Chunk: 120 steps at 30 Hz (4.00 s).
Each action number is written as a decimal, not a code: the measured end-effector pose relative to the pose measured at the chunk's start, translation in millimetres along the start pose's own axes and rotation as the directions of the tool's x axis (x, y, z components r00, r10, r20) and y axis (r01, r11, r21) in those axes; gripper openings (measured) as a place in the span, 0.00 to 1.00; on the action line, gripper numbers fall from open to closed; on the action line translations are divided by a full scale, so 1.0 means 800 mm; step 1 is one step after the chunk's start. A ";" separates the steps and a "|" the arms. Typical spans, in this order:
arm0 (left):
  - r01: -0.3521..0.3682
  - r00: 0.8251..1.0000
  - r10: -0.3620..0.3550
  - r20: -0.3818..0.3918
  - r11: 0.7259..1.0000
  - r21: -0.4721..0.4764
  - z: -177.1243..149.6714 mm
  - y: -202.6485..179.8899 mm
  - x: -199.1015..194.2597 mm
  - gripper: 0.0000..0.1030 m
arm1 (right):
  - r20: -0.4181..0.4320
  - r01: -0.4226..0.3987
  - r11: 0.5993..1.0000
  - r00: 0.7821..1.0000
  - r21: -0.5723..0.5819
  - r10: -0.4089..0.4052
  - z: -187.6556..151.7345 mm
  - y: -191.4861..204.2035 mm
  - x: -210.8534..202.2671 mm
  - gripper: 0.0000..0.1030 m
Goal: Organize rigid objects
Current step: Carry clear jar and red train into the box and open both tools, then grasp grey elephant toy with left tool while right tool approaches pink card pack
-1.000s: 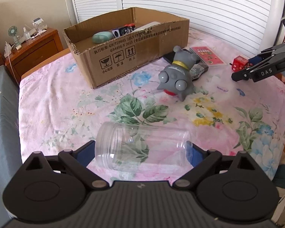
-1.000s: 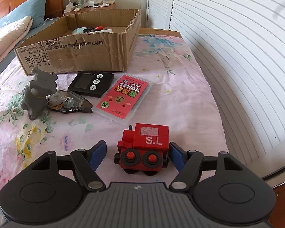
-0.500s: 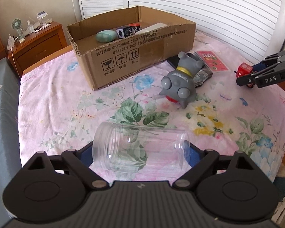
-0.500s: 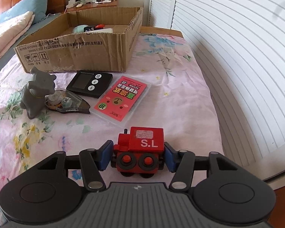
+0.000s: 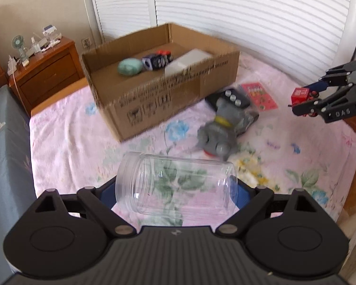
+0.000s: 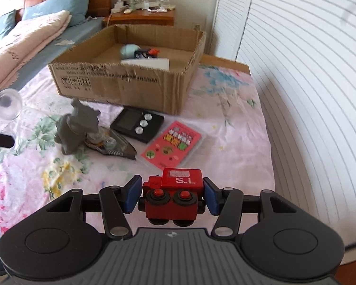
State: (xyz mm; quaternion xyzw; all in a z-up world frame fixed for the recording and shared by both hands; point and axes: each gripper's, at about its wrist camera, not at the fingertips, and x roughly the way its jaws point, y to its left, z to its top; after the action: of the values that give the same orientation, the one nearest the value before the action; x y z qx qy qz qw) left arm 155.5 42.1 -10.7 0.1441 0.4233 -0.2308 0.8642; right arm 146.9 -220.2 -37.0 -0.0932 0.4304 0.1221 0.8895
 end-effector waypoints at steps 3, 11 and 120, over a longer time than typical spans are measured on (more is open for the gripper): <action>-0.001 1.000 0.000 0.022 1.000 0.014 0.022 0.001 -0.006 0.89 | 0.026 -0.010 1.000 1.000 -0.016 0.010 0.010 -0.001 -0.009 0.58; -0.024 0.995 0.017 0.094 0.997 0.069 0.093 0.005 0.000 0.89 | 0.090 -0.017 0.999 0.996 -0.043 0.021 0.044 -0.006 -0.025 0.58; -0.130 0.978 0.169 0.127 0.956 -0.264 0.001 -0.020 -0.004 0.99 | 0.014 0.120 0.963 0.992 0.241 -0.127 0.029 0.003 0.078 1.00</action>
State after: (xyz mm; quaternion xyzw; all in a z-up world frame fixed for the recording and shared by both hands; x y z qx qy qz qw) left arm 145.9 28.8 -9.0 0.0462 0.3720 -0.1184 0.9195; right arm 200.8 -202.9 -72.0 -0.0098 0.4224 0.0146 0.9062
